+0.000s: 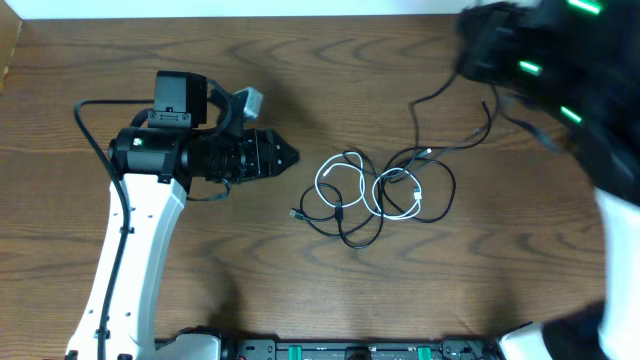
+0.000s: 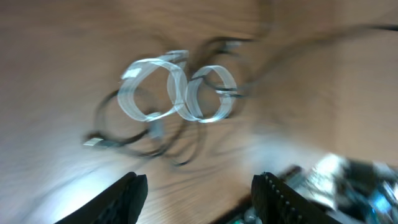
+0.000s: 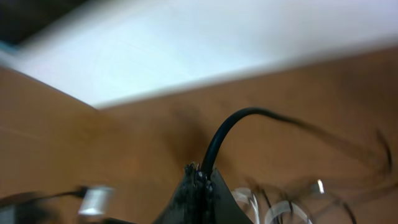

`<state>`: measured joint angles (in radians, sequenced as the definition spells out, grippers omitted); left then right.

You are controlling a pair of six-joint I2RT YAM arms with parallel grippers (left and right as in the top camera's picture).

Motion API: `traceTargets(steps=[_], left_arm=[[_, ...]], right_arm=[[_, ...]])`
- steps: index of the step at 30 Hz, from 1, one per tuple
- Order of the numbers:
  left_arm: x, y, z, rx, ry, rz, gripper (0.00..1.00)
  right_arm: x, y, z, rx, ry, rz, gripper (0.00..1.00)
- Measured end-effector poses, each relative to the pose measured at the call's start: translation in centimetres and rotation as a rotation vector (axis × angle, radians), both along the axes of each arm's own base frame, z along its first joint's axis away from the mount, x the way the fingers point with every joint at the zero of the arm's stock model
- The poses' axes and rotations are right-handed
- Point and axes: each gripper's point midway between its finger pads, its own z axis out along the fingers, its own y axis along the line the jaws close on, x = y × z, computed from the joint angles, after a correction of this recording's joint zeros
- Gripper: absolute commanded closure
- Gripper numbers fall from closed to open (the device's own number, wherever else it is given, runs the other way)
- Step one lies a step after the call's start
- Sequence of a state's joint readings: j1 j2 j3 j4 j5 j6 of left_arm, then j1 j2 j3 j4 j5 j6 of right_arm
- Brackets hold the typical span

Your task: Untangle cables

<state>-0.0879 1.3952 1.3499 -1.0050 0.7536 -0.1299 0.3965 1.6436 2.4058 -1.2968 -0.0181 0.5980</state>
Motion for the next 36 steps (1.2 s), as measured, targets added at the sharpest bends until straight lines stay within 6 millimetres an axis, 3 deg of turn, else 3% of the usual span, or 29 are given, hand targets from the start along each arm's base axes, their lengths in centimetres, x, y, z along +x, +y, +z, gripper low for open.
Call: traceTargets(steps=[1,4,10,17,23,28,36], left_arm=[[0.0,-0.5,0.5,-0.032,-0.023,-0.031,0.41],[-0.1,-1.5,1.5,-0.086,-0.079,-0.1,0.31],[-0.8,-3.6,4.6,-0.098,-0.28,-0.215,0.29],[-2.7,-6.6,7.9,0.041,-0.536,-0.277,0.29],[-1.3,-8.3,8.6,0.122,-0.656,-0.264,0.29],[0.3,-8.6,9.6,0.137,-0.717,-0.204,0.29],[1.0,-9.0,10.0,0.094,-0.694,-0.153,0.52]], right_arm=[[1.0,0.4,-2.3,-0.013,0.077,-0.01,0.99],[2.5,1.4,-6.5,-0.02,0.219,-0.028,0.98],[3.6,2.5,-9.7,0.024,0.342,-0.059,0.98],[3.5,5.6,-11.6,0.185,0.495,-0.022,0.98],[2.5,8.0,-12.0,0.264,0.577,0.035,0.99],[0.5,10.6,-11.3,0.333,0.642,0.143,0.98],[-0.9,12.2,-10.8,0.38,0.69,0.203,0.98]])
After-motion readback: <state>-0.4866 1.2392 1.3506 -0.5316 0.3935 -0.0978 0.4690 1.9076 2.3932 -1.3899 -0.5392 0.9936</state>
